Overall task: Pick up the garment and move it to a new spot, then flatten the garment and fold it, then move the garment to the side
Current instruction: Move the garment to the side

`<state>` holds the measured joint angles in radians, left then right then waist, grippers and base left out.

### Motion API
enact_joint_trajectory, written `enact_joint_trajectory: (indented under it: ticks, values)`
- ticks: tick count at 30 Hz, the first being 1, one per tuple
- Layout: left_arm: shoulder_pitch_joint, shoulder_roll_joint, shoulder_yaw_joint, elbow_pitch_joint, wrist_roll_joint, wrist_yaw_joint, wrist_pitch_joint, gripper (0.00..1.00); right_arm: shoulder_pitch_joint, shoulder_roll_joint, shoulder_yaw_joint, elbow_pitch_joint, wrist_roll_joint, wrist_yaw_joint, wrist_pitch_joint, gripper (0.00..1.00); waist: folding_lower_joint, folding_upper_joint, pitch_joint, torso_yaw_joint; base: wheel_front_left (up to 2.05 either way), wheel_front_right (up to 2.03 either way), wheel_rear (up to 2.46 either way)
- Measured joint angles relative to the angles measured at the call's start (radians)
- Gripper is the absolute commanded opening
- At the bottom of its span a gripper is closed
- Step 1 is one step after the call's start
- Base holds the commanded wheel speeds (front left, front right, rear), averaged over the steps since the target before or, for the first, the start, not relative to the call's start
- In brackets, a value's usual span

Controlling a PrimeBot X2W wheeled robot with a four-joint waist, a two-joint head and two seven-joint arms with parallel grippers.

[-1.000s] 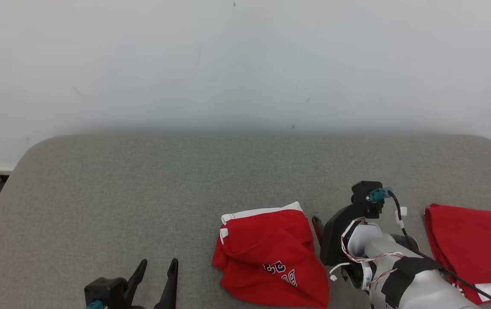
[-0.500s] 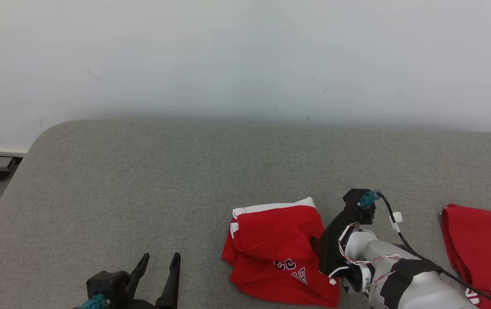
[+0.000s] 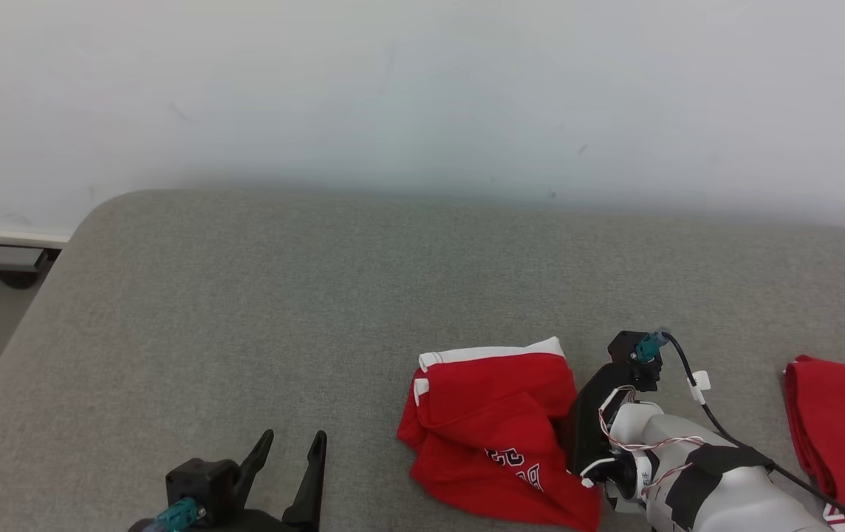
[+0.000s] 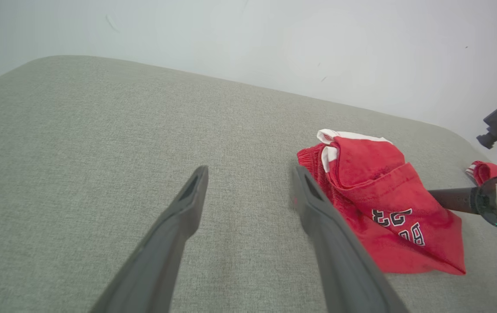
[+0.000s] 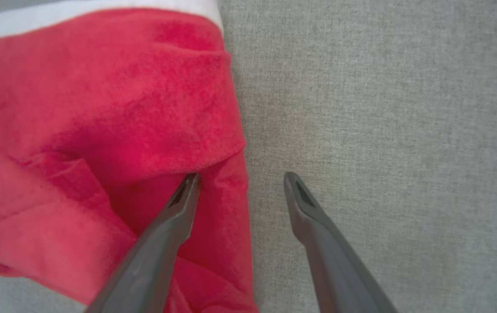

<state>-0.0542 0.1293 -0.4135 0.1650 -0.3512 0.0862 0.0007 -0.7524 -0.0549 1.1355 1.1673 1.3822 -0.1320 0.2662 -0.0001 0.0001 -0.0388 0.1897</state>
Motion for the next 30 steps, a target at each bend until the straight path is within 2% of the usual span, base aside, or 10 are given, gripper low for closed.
enact_joint_trajectory:
  ticks: [8, 9, 10, 12, 13, 17, 30]
  values:
    - [-0.018, -0.004, -0.013, 0.005, 0.002, -0.008, 0.004, 1.00, -0.016, -0.001, -0.001, 0.000, 0.033, 0.000, 0.034, 1.00, 0.0001, 0.0000, 0.022, 0.041, 0.00, 0.00, 0.00]
    - [-0.018, -0.004, -0.013, 0.006, 0.002, -0.007, 0.004, 1.00, -0.017, -0.001, -0.001, 0.000, 0.035, 0.000, 0.036, 0.77, 0.0000, 0.0000, 0.025, 0.046, 0.00, 0.00, 0.00]
    - [-0.018, -0.004, -0.012, 0.007, 0.002, -0.007, 0.004, 1.00, -0.017, -0.001, 0.000, 0.000, 0.035, 0.000, 0.042, 0.49, 0.0000, 0.0000, 0.027, 0.051, 0.00, 0.00, 0.00]
    - [-0.018, -0.003, -0.009, 0.009, 0.002, -0.007, 0.003, 1.00, -0.020, -0.002, 0.003, -0.001, 0.036, 0.000, 0.048, 0.21, 0.0000, 0.0000, 0.030, 0.057, 0.00, 0.00, 0.00]
    - [-0.018, -0.004, -0.009, 0.011, 0.002, -0.007, 0.003, 1.00, -0.025, -0.002, 0.003, 0.003, 0.043, 0.000, 0.051, 0.00, 0.0000, 0.0000, 0.032, 0.061, 0.00, 0.00, 0.00]
    - [-0.018, -0.004, 0.006, 0.020, 0.001, -0.007, 0.001, 1.00, -0.053, 0.002, 0.017, 0.020, 0.036, 0.000, 0.036, 0.00, 0.0001, 0.0000, 0.022, 0.057, 0.00, 0.00, 0.00]
    - [-0.009, -0.005, 0.019, 0.043, -0.006, 0.002, -0.019, 1.00, -0.117, 0.002, 0.025, 0.105, -0.008, 0.000, -0.119, 0.00, 0.0000, 0.0000, -0.036, 0.012, 0.00, 0.00, 0.00]
